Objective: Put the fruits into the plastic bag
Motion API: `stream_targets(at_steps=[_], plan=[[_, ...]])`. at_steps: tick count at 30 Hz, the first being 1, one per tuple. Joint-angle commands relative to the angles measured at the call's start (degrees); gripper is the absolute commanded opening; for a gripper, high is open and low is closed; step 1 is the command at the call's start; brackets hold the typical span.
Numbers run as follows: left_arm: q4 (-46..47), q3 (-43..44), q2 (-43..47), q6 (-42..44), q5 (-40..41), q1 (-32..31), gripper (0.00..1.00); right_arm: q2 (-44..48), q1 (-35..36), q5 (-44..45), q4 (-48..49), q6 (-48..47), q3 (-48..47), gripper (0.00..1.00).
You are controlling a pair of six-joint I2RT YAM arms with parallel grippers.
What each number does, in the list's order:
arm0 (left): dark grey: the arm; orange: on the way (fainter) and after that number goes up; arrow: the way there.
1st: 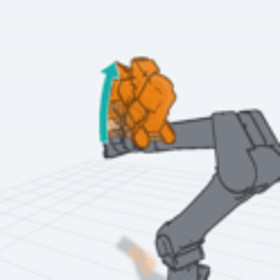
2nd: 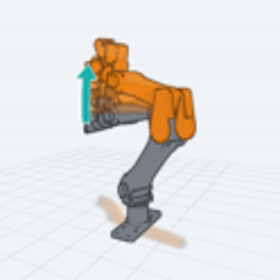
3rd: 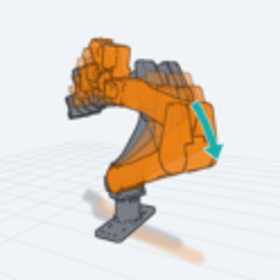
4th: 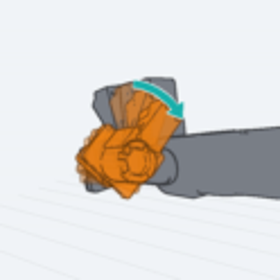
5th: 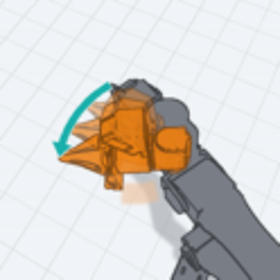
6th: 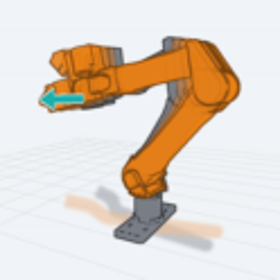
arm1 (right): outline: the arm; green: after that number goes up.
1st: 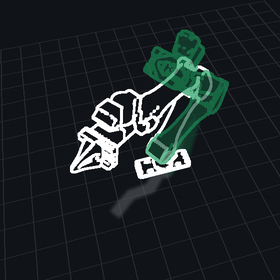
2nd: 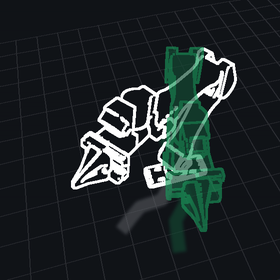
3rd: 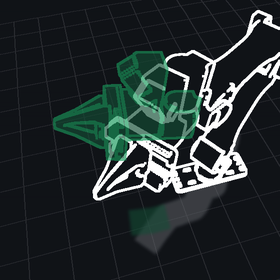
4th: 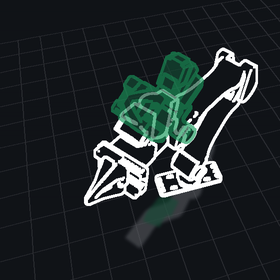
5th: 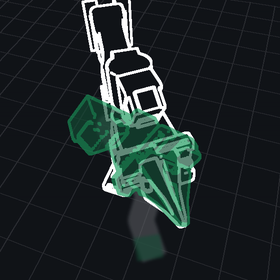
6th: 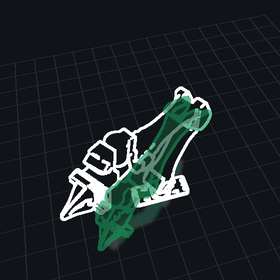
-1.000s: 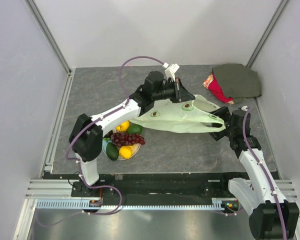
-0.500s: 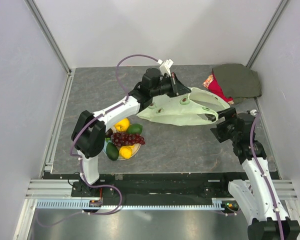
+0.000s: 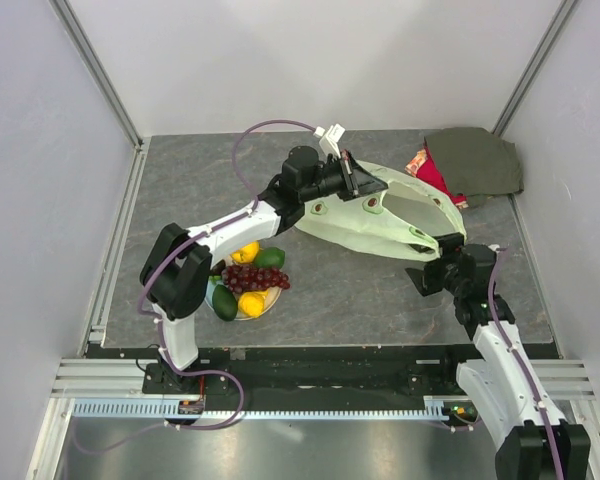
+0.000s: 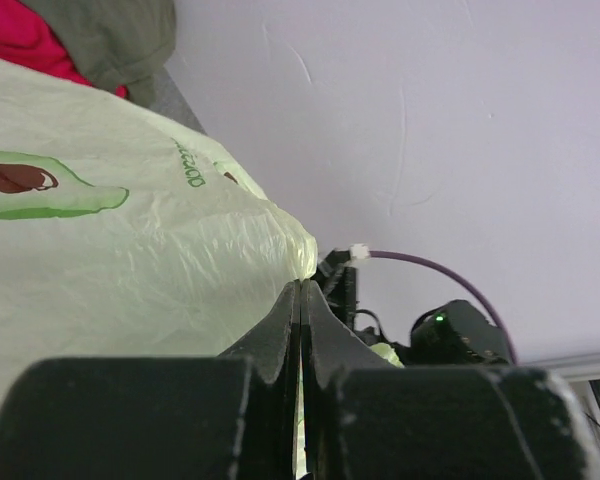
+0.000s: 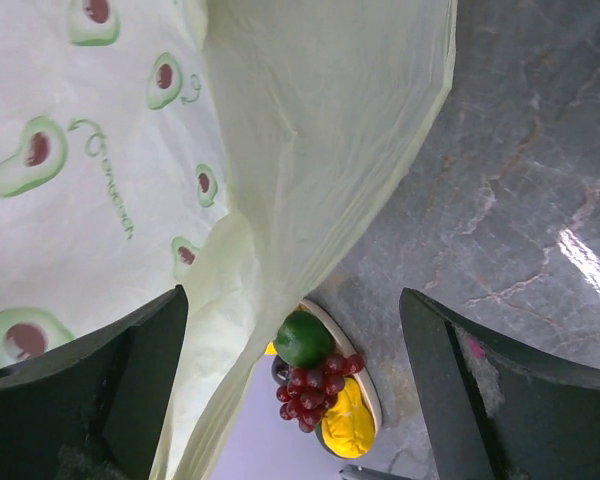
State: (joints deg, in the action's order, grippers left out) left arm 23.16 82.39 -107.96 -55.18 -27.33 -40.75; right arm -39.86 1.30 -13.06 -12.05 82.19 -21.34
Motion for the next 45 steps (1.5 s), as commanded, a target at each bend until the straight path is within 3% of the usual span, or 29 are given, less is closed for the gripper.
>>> stream_targets(at_steps=[1,18,21,23,25,26,27,28,33,41,44,45], plan=[[5.0,1.2,3.3,-2.7,-0.6,-1.6,0.02,-1.1,0.0,-2.0,5.1,3.9,1.7,0.94],[8.1,3.1,3.1,-4.0,-0.6,-2.8,0.02,-4.5,2.8,-2.1,8.3,9.9,6.8,0.91],[8.4,2.3,3.5,-4.5,-1.5,-3.0,0.02,-6.3,2.8,-1.3,10.3,9.3,6.8,0.80],[9.5,1.1,4.4,-5.1,-2.2,-2.9,0.02,-8.0,2.8,0.6,10.7,6.9,5.4,0.65],[10.9,-0.5,4.8,-5.4,-3.6,-2.4,0.02,-9.4,2.7,2.2,11.5,5.4,4.6,0.44],[11.3,-1.2,5.6,-5.5,-4.6,-2.0,0.02,-9.7,2.7,2.8,11.5,4.4,3.7,0.31],[12.0,-3.7,6.3,-5.7,-4.5,-0.5,0.01,-10.1,2.7,3.5,11.5,3.6,3.2,0.09],[13.7,-5.5,7.3,-6.1,-4.3,0.6,0.02,-10.3,2.2,3.9,10.9,2.8,2.1,0.01],[12.2,-12.6,13.0,-2.9,-6.6,8.8,0.01,-8.4,-0.3,10.3,1.9,-7.5,-4.1,0.00],[-3.4,-11.7,14.4,10.3,-13.0,10.1,0.02,-7.0,-0.8,18.8,-5.4,-24.9,-18.7,0.00],[-5.6,-9.5,14.4,13.2,-14.9,10.1,0.22,-8.2,-0.9,16.6,-5.6,-32.6,-24.3,0.00],[-6.5,-8.7,14.4,13.8,-15.5,10.1,0.43,-8.7,-0.9,15.8,-6.0,-34.8,-25.9,0.00]])
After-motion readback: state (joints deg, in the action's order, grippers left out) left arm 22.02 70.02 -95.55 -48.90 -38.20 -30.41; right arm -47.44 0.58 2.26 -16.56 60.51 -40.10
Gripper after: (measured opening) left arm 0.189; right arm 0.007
